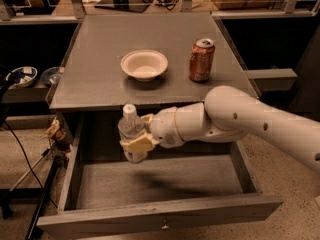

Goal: Pick blue plastic bottle from top drawer and place on counter

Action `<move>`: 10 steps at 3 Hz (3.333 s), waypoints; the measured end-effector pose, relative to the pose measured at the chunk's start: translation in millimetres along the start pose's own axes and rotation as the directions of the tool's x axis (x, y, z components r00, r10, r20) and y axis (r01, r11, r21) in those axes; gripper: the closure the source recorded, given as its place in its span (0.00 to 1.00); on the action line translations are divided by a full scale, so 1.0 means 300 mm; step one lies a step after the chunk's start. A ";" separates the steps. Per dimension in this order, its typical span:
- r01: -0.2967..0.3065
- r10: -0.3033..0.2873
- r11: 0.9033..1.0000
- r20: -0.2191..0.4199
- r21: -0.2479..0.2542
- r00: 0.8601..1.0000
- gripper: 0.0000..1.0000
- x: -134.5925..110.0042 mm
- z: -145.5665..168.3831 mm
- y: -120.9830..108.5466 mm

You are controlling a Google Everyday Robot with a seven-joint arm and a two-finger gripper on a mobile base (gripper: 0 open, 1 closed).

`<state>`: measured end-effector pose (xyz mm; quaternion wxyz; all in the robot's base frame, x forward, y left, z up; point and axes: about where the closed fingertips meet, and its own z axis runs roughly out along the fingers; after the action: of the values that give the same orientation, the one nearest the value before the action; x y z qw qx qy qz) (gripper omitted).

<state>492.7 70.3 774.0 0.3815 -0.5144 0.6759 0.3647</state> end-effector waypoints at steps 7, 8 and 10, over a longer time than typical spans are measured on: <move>0.117 -0.119 0.989 -0.011 -0.087 0.993 1.00 -0.434 -0.052 0.032; 0.167 -0.170 0.982 -0.032 -0.085 0.985 1.00 -0.562 -0.099 0.034; 0.190 -0.190 0.974 0.015 -0.124 0.982 1.00 -0.608 -0.054 -0.043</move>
Offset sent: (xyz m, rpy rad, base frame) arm 0.0072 0.0139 0.0316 0.0083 -0.0475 0.0375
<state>535.8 129.3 942.4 0.3824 -0.5992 0.5989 0.3688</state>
